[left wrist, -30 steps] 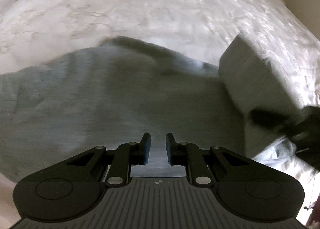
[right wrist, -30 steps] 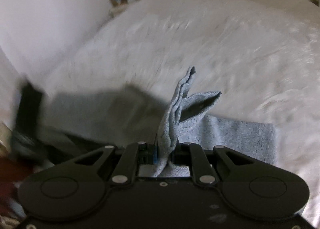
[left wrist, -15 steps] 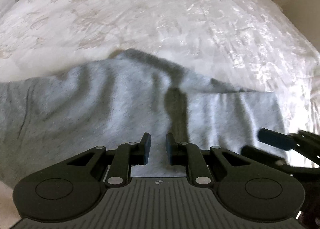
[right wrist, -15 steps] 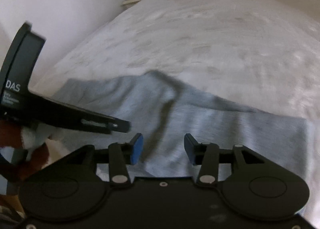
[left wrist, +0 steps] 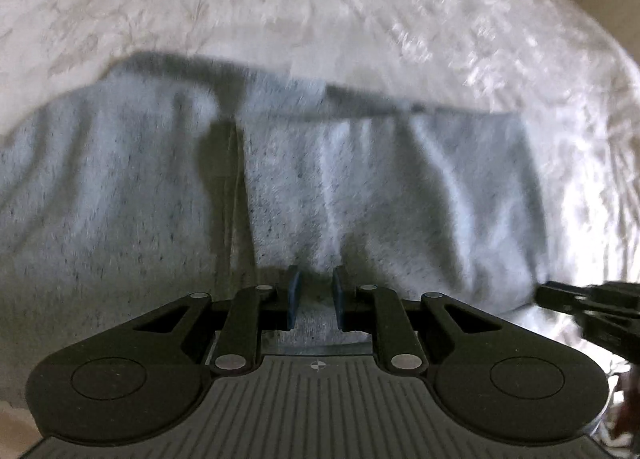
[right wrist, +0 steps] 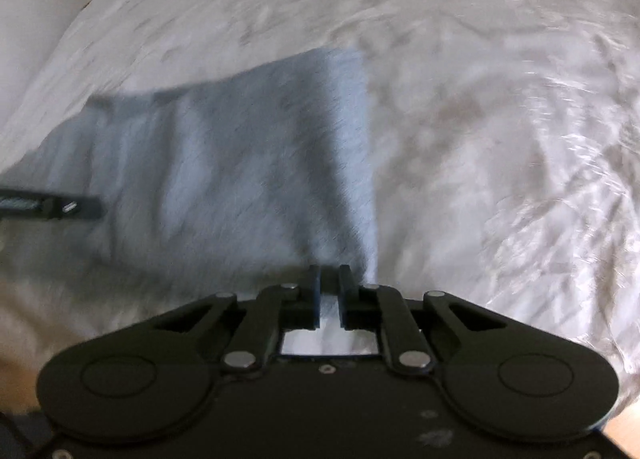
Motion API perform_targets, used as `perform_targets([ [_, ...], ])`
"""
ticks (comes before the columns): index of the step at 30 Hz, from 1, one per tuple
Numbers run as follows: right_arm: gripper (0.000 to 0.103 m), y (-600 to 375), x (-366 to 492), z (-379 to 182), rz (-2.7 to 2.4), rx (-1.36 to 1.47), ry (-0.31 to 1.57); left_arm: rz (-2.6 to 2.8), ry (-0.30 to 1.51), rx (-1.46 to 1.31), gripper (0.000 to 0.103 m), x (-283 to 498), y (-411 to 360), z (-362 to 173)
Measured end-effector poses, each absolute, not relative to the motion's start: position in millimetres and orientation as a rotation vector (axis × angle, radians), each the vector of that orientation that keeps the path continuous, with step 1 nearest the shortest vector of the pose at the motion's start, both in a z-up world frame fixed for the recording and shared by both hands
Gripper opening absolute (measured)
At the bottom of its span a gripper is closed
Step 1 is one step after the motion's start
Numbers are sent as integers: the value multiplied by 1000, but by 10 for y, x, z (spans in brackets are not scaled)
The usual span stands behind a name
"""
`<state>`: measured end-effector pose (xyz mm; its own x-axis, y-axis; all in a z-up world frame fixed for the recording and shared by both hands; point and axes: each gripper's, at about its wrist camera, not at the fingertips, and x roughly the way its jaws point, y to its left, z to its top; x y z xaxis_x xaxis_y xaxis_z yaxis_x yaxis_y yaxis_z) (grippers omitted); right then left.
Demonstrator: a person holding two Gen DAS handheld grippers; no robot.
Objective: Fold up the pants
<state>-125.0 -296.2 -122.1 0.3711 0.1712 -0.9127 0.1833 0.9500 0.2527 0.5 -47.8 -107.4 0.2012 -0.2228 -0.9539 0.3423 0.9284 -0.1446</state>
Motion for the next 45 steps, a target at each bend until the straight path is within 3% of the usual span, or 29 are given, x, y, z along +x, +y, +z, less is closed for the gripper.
perform_targets([
  [7, 15, -3096, -1134, -900, 78, 352, 1075, -281, 1324, 84, 17, 93, -381, -1141],
  [9, 18, -3153, -1012, -817, 90, 343, 1036, -241, 1325, 93, 27, 108, -362, -1158],
  [19, 15, -3164, -127, -1281, 63, 271, 1143, -187, 1342, -13, 29, 169, -199, -1295],
  [24, 17, -3153, -13, -1502, 60, 268, 1179, -174, 1345, -37, 35, 198, -229, -1314],
  [26, 23, -3150, -42, -1505, 76, 266, 1173, -177, 1343, -50, 40, 221, -255, -1332],
  [27, 33, -3152, -50, -1507, 88, 273, 1169, -177, 1341, -49, 42, 241, -293, -1345],
  [29, 61, -3130, -49, -1519, 138, 295, 1165, -178, 1330, -31, 45, 237, -344, -1359],
  [31, 97, -3044, -8, -1547, 221, 300, 1170, -206, 1323, -37, 64, 224, -410, -1381],
  [32, 101, -2980, 3, -1554, 248, 278, 1177, -241, 1323, -45, 82, 213, -454, -1400],
  [33, 103, -2897, 9, -1559, 260, 237, 1185, -261, 1323, -32, 90, 206, -505, -1418],
  [38, 103, -2763, 13, -1578, 240, 199, 1191, -235, 1326, 94, 101, 176, -801, -1486],
  [45, 103, -2897, 44, -1590, 260, 269, 1198, -219, 1289, 123, 103, 111, -981, -1566],
])
